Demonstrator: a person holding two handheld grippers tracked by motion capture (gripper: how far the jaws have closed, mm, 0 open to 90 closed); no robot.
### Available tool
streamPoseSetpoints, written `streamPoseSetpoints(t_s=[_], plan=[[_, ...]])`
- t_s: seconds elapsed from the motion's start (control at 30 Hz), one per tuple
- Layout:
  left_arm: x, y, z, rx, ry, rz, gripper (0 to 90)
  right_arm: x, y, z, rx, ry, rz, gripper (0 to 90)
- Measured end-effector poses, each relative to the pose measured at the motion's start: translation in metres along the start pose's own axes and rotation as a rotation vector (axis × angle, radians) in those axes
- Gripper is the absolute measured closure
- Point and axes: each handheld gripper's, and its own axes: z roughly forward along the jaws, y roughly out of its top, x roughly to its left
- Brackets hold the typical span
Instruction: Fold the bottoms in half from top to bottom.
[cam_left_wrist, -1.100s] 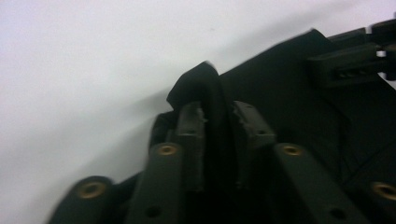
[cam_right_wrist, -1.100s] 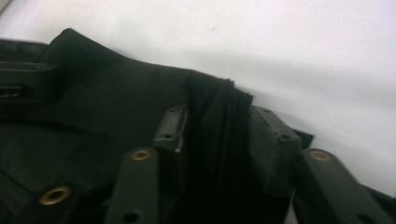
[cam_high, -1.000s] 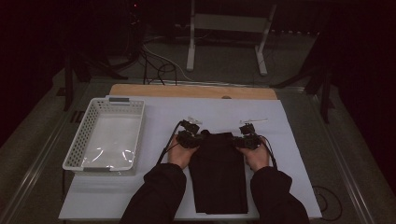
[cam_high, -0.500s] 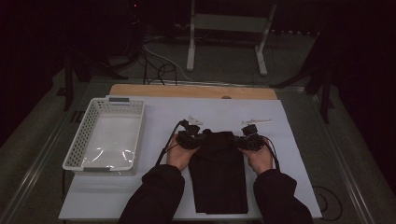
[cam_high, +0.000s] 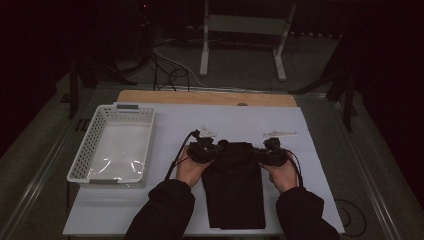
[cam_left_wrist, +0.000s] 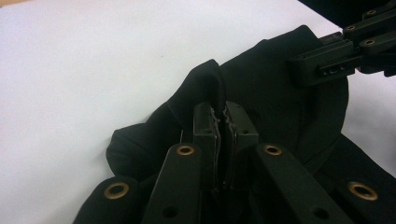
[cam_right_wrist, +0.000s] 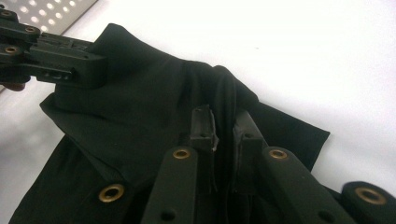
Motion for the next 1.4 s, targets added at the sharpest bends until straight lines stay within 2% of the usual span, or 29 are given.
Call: streamPoseSetpoints(t_s=[0.27,0.4,0.73,1.0,1.17,1.4], plan=[[-0.004,-0.004,-0.008,-0.019,-0.015,0.017,85.2,0.006,-0.005,-0.007,-0.013,0.009,-0.019,82.0],[-0.008,-0.008,-0.014,-0.027,-0.029,0.029,85.0,0.011,-0.012,-0.011,-0.019,0.016,-0.047,82.0],[-0.015,-0.017,-0.021,-0.035,-0.052,0.046,84.9,0.018,-0.026,-0.017,-0.004,0.031,-0.078,82.0],[-0.021,-0.035,-0.023,-0.015,-0.075,0.056,84.7,0.024,-0.039,-0.019,0.028,0.041,-0.106,82.0],[-0.022,-0.046,-0.024,-0.007,-0.085,0.043,84.2,0.026,-0.044,-0.020,0.036,0.047,-0.101,81.8],[-0.026,-0.055,-0.028,-0.005,-0.094,0.047,84.2,0.031,-0.050,-0.022,0.050,0.054,-0.116,81.7]])
